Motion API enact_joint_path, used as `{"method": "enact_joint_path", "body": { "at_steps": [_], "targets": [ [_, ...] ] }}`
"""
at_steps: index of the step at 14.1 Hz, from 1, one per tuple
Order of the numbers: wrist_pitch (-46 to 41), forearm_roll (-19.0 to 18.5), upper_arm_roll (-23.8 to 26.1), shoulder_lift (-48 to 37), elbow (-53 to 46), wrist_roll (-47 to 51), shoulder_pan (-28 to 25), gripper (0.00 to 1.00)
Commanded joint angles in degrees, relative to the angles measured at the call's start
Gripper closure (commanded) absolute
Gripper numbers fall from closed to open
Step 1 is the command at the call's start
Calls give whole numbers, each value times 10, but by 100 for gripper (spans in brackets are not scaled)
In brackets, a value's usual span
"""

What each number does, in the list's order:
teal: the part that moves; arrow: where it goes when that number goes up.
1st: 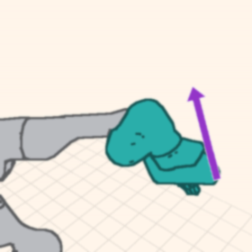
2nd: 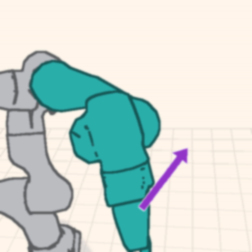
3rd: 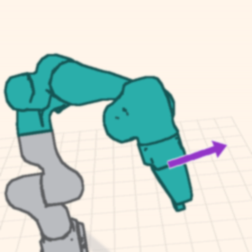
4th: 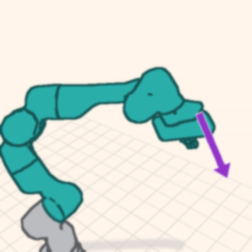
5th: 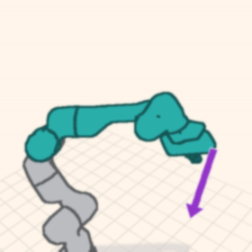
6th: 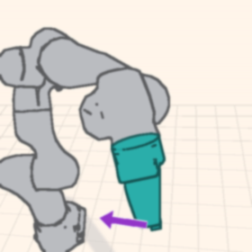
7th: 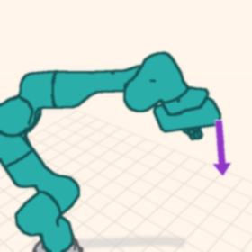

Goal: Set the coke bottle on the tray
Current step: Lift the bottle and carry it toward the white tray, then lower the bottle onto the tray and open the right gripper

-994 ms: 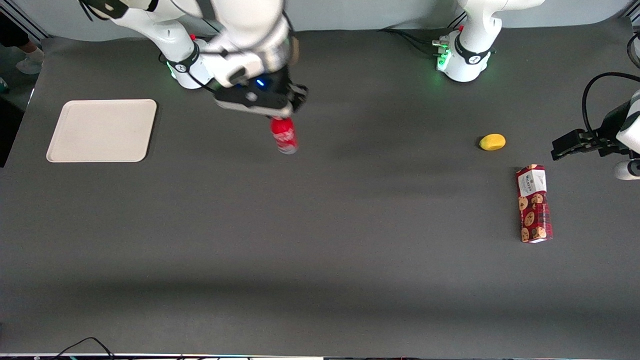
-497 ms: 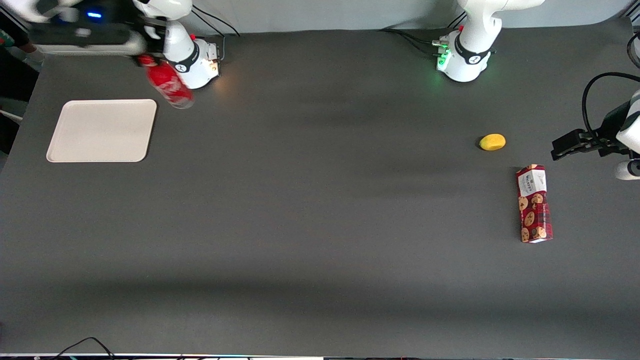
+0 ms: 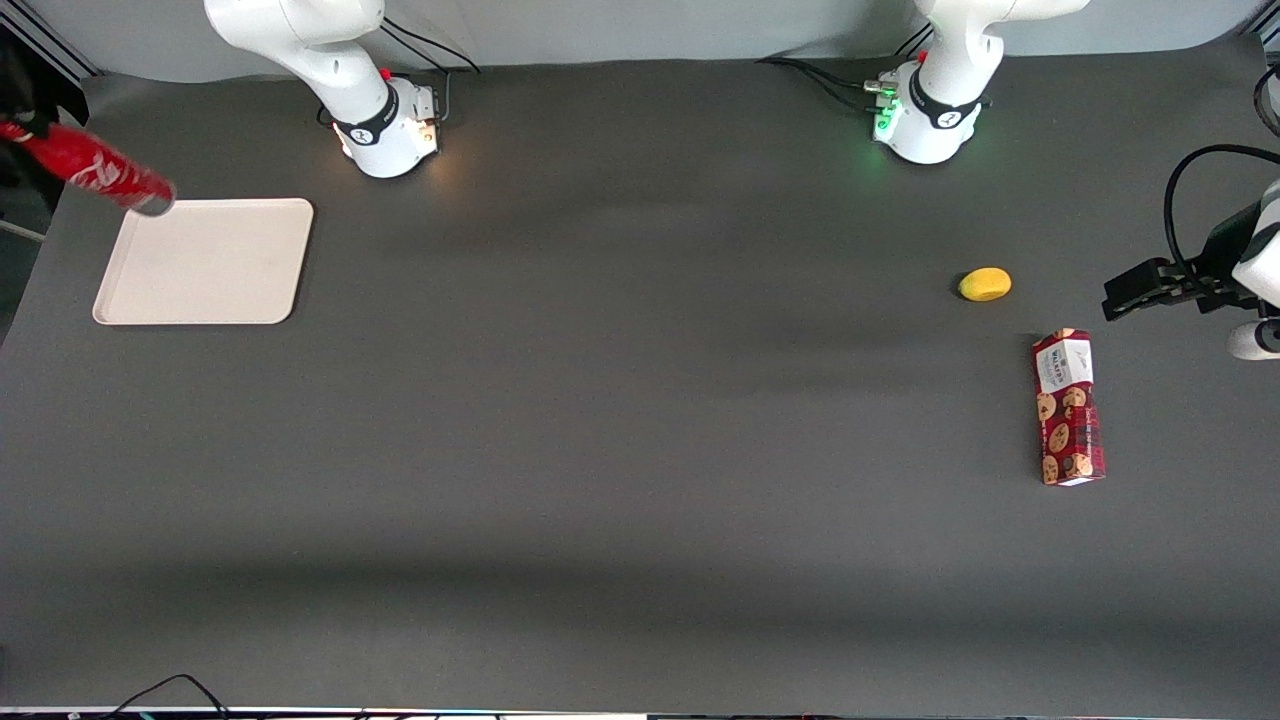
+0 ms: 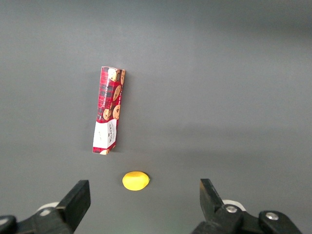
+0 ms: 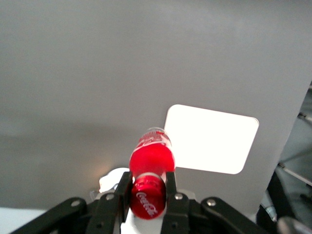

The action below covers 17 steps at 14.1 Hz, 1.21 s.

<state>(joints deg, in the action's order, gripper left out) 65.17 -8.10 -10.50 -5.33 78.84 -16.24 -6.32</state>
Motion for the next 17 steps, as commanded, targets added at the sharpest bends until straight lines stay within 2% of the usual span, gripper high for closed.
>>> {"method": "enact_joint_path", "body": {
  "at_steps": [1,4,8,10,12,15,17],
  "targets": [
    [153,-45,-55,-121,258,-63,-15,98],
    [286,-67,-141,-124,365,-149,-14,98],
    [454,-91,-233,-123,486,-218,-14,97],
    [537,-121,-288,-119,538,-255,-16,97],
    [594,-140,-357,-118,568,-304,-18,97],
    [677,-140,-443,-108,598,-395,-12,97],
    [698,-142,-466,-93,597,-425,-10,97]
  ]
}}
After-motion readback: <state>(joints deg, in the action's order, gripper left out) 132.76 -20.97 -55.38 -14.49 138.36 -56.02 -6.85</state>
